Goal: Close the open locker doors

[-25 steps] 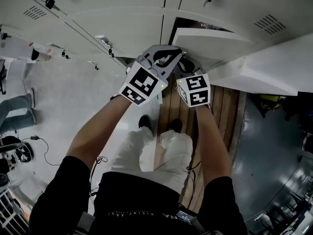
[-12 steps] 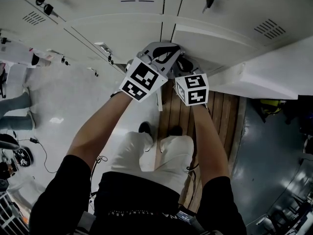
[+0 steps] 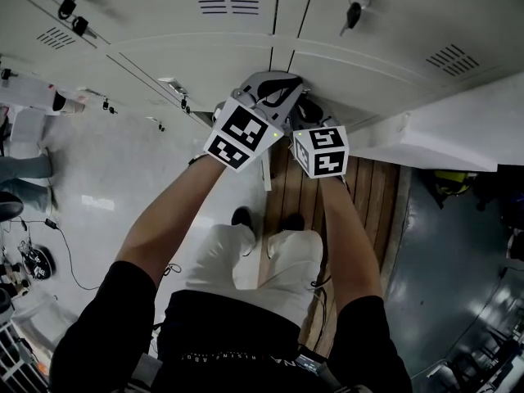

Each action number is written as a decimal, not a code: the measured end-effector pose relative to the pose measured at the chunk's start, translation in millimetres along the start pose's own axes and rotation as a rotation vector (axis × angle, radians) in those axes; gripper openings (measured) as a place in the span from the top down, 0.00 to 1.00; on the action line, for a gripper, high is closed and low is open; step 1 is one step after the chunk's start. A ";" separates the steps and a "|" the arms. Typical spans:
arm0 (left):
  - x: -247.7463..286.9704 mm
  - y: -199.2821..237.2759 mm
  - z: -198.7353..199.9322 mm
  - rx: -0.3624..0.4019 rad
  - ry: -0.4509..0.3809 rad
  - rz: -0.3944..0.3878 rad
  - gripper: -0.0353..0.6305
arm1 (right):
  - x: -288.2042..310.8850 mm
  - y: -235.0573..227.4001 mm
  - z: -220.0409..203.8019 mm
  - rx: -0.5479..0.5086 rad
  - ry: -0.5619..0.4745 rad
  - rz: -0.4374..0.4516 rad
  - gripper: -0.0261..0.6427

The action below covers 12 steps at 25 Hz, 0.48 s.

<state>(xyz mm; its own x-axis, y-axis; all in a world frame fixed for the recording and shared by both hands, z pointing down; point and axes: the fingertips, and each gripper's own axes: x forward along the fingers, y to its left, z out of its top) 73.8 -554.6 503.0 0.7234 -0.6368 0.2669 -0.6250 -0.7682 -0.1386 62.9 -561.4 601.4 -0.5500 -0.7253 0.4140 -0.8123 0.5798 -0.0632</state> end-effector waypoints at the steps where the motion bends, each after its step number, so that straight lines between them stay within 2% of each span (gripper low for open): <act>1: 0.6 0.7 -0.1 0.003 0.002 -0.001 0.92 | 0.6 -0.6 0.4 0.006 -0.001 -0.001 0.89; 12: 3.3 0.7 -4.0 0.006 0.034 -0.026 0.92 | -5.4 -4.7 -7.1 0.051 0.016 0.022 0.89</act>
<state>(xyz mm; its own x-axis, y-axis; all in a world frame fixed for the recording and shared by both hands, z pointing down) 74.5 -556.9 507.6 0.7286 -0.6143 0.3028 -0.6045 -0.7847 -0.1373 71.1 -557.6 606.0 -0.5648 -0.7067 0.4261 -0.8093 0.5754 -0.1184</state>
